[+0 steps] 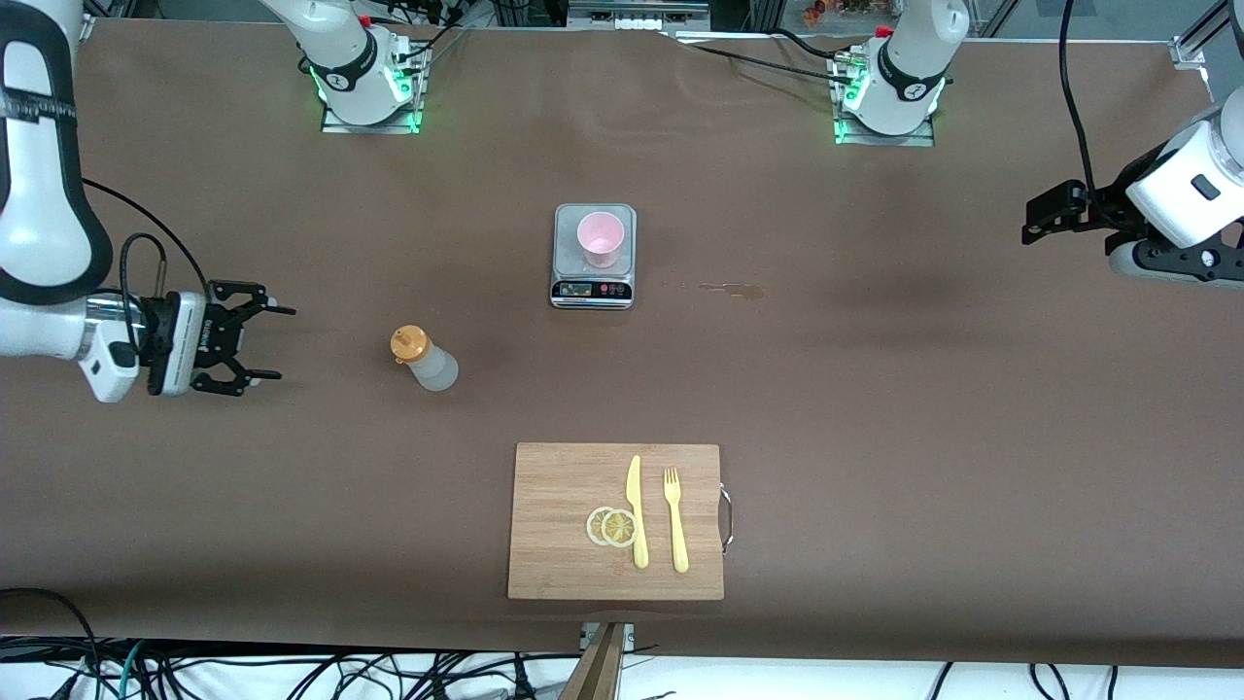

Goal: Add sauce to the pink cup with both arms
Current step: 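Move the right gripper to the white squeeze bottle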

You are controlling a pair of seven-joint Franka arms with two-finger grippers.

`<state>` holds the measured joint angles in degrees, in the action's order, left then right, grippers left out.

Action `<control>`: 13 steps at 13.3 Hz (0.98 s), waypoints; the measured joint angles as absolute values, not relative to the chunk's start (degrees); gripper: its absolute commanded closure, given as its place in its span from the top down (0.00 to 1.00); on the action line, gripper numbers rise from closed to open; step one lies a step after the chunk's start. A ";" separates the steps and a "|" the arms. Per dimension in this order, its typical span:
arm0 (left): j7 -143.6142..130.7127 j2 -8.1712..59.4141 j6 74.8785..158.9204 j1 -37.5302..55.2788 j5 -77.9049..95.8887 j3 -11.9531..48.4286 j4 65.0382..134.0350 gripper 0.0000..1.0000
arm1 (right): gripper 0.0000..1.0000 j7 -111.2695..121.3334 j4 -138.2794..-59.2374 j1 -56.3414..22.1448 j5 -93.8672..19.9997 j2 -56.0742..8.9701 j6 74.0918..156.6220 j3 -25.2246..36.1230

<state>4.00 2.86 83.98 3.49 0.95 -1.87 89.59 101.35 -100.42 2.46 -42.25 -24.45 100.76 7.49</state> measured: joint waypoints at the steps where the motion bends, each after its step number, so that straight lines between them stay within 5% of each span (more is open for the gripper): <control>1: 4.48 2.84 83.77 2.79 0.05 -1.04 89.64 1.00 | 1.00 107.50 -101.09 2.78 -45.40 -26.36 100.03 7.49; 13: 5.19 3.75 83.33 1.97 -0.19 0.75 89.34 1.00 | 1.00 139.84 -101.13 2.30 -61.51 -42.01 90.87 6.58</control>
<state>5.19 3.75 83.33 1.97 -0.19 0.75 89.34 139.84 -101.13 2.30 -61.51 -42.01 90.87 6.58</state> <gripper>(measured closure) 0.000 0.000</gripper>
